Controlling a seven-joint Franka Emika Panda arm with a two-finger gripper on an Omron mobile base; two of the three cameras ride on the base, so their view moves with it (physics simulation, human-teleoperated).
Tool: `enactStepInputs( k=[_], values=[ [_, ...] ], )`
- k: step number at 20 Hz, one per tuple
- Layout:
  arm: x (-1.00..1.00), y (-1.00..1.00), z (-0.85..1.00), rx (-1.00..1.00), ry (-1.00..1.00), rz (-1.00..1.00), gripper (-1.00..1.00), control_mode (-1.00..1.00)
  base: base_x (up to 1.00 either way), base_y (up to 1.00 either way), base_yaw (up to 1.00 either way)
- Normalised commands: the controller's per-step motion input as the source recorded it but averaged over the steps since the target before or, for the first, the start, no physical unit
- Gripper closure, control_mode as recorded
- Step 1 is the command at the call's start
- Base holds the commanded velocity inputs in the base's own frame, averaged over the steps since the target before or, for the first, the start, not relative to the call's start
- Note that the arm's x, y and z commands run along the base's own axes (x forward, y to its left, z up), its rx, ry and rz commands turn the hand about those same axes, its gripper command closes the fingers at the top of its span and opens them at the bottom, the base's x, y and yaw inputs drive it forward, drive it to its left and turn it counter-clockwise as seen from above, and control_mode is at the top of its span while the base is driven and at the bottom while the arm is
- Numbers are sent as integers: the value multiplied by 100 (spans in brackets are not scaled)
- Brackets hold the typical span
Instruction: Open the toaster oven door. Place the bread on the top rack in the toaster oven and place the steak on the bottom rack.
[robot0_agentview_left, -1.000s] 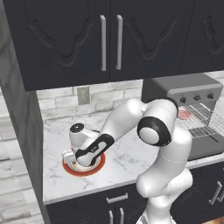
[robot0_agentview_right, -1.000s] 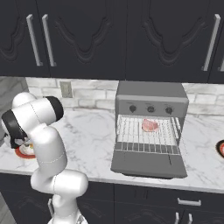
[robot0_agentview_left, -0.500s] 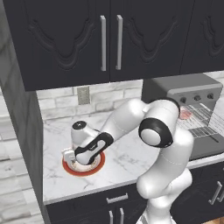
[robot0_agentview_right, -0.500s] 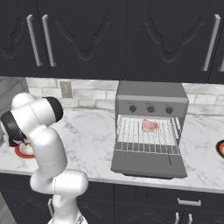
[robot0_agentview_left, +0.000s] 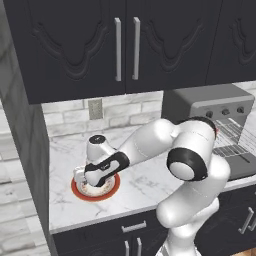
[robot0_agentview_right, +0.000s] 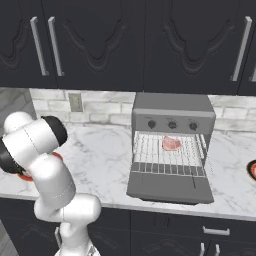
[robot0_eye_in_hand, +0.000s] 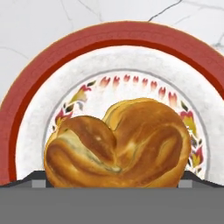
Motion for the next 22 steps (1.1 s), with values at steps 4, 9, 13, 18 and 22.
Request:
enactStepInputs(
  k=[4,9,13,18,22],
  values=[
    [-33,-9,37,0,0,-1,100,-100,0,0,0],
    [-38,-16,39,0,0,0,100,-100,0,0,0],
    [-42,-31,36,0,-3,0,100,-100,0,0,0],
    [-46,-47,36,0,-4,0,100,-100,0,0,0],
    [-48,-50,42,0,-3,0,100,-100,0,0,0]
  ],
)
